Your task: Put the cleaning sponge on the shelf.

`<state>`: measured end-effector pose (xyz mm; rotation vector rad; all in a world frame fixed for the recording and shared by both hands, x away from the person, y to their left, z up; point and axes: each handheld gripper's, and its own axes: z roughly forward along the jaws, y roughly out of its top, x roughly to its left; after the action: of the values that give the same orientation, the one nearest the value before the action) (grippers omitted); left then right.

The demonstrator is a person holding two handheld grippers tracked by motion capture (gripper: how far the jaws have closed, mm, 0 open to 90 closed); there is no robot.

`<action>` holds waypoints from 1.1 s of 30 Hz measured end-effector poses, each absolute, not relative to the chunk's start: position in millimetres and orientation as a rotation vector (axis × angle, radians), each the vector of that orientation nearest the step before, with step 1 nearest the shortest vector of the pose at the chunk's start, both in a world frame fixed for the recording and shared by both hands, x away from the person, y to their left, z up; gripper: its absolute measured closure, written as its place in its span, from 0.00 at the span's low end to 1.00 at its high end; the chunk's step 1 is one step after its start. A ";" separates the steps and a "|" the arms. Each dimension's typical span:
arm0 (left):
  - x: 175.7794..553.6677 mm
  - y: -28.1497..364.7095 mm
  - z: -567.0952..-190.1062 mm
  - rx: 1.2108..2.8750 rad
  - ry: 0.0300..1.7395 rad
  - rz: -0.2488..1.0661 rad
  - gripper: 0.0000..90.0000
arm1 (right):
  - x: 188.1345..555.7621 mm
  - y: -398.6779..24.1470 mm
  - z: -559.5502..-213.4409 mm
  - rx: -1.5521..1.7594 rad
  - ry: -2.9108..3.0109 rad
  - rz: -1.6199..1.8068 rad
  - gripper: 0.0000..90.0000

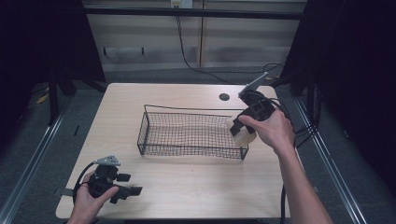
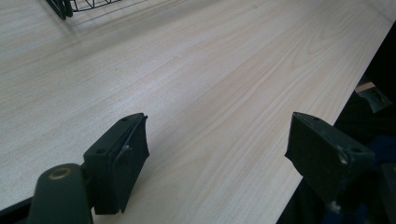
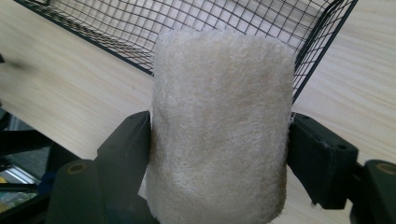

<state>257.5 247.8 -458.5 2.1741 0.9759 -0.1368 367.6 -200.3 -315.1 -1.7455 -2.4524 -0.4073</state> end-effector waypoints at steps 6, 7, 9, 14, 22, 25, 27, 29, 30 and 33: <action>257.5 247.9 -458.5 2.173 0.976 -0.139 0.23 | 374.4 -194.3 -321.1 -1.764 -2.440 -0.407 0.29; 257.5 247.9 -458.4 2.173 0.976 -0.138 0.23 | 375.4 -194.1 -321.4 -1.769 -2.436 -0.411 0.29; 257.4 247.9 -458.4 2.173 0.976 -0.138 0.23 | 376.5 -193.5 -322.1 -1.784 -2.422 -0.413 0.29; 257.6 247.8 -458.5 2.173 0.976 -0.139 0.23 | 378.9 -192.3 -322.6 -1.813 -2.385 -0.430 0.29; 257.5 248.1 -458.4 2.171 0.975 -0.139 0.23 | 385.6 -189.1 -335.2 -1.846 -2.358 -0.424 0.29; 257.6 248.0 -458.4 2.172 0.975 -0.139 0.23 | 387.1 -188.7 -339.2 -1.863 -2.341 -0.416 0.29; 257.6 247.9 -458.4 2.172 0.976 -0.141 0.23 | 387.7 -188.7 -340.4 -1.864 -2.346 -0.413 0.29; 257.6 247.9 -458.5 2.173 0.975 -0.140 0.23 | 388.3 -188.5 -341.9 -1.871 -2.337 -0.414 0.29; 257.6 247.9 -458.5 2.173 0.976 -0.141 0.23 | 388.5 -187.7 -343.4 -1.883 -2.326 -0.408 0.29; 257.5 247.9 -458.4 2.172 0.975 -0.141 0.23 | 388.8 -187.7 -345.8 -1.884 -2.324 -0.409 0.29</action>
<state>257.5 247.9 -458.4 2.1721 0.9752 -0.1405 388.8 -187.7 -345.8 -1.8838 -2.3245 -0.4089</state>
